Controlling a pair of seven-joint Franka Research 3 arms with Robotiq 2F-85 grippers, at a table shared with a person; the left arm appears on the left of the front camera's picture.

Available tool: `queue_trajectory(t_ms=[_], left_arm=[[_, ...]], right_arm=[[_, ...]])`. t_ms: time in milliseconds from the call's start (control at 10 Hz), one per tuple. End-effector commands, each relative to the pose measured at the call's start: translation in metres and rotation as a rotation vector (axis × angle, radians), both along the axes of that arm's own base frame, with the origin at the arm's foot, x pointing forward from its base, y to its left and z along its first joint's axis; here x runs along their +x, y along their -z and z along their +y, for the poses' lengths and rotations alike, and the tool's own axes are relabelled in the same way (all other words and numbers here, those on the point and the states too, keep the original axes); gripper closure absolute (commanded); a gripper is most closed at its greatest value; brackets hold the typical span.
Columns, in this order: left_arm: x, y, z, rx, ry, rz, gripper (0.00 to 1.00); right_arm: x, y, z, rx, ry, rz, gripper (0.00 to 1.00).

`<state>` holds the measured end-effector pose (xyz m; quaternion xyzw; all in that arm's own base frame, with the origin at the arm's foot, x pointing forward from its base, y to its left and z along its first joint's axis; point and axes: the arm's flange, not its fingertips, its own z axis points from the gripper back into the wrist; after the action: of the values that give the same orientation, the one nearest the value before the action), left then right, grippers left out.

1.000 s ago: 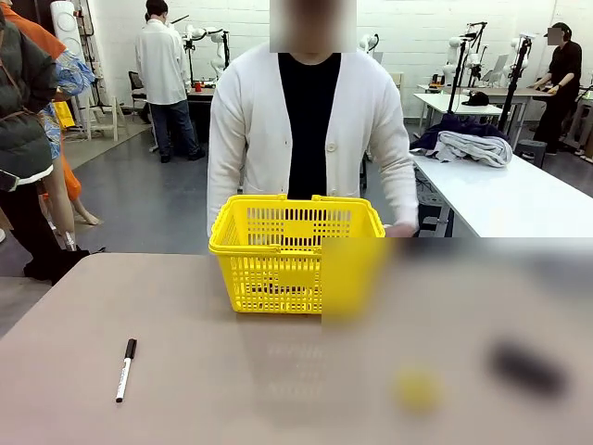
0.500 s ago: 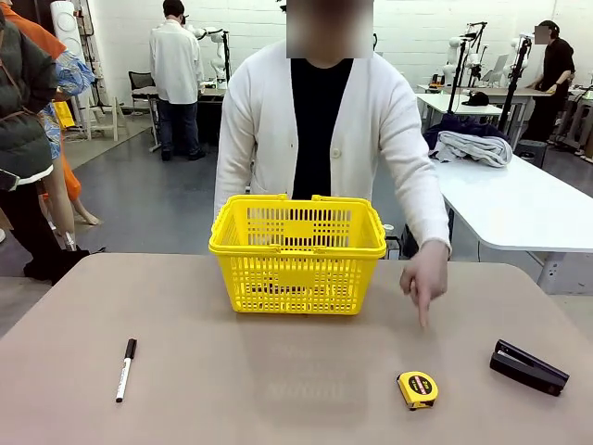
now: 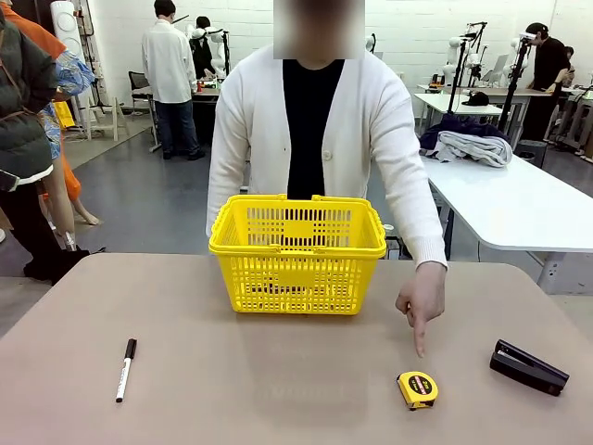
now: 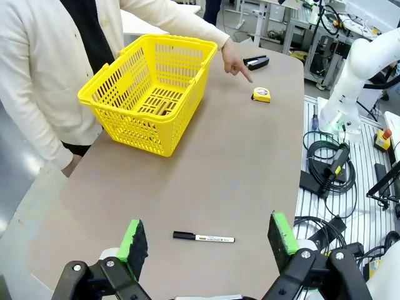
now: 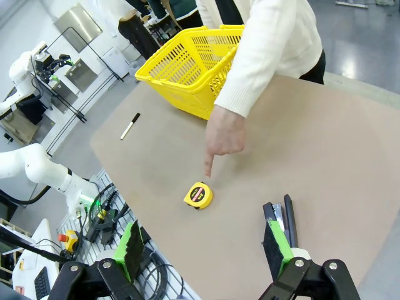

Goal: Place the items the person wants into the basket.
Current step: Pick up the item the person points to and place it in the Market Basket.

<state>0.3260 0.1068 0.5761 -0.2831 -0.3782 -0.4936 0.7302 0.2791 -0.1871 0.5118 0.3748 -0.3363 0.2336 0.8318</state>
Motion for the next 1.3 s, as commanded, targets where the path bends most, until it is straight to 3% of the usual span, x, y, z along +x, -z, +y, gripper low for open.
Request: queue_trajectory(t_ms=[0, 200, 500, 700, 900, 1200], left_arm=[[0.002, -0.001, 0.002, -0.011, 0.012, -0.023, 0.00], [0.002, -0.001, 0.002, -0.011, 0.012, -0.023, 0.00], [0.002, -0.001, 0.002, -0.011, 0.012, -0.023, 0.00], [0.002, -0.001, 0.002, -0.011, 0.012, -0.023, 0.00], [0.002, -0.001, 0.002, -0.011, 0.012, -0.023, 0.00], [0.002, -0.001, 0.002, -0.011, 0.012, -0.023, 0.00]], right_arm=[[0.002, -0.001, 0.000, 0.023, -0.004, -0.026, 0.00], [0.000, 0.000, 0.000, 0.000, 0.000, 0.000, 0.00], [0.000, -0.040, 0.098, -0.349, 0.046, 0.091, 0.00], [-0.001, -0.045, 0.168, -0.508, 0.095, 0.194, 0.00], [0.005, -0.034, 0.222, -0.613, 0.046, 0.324, 0.00], [0.025, 0.009, 0.289, -0.748, 0.048, 0.410, 0.00]])
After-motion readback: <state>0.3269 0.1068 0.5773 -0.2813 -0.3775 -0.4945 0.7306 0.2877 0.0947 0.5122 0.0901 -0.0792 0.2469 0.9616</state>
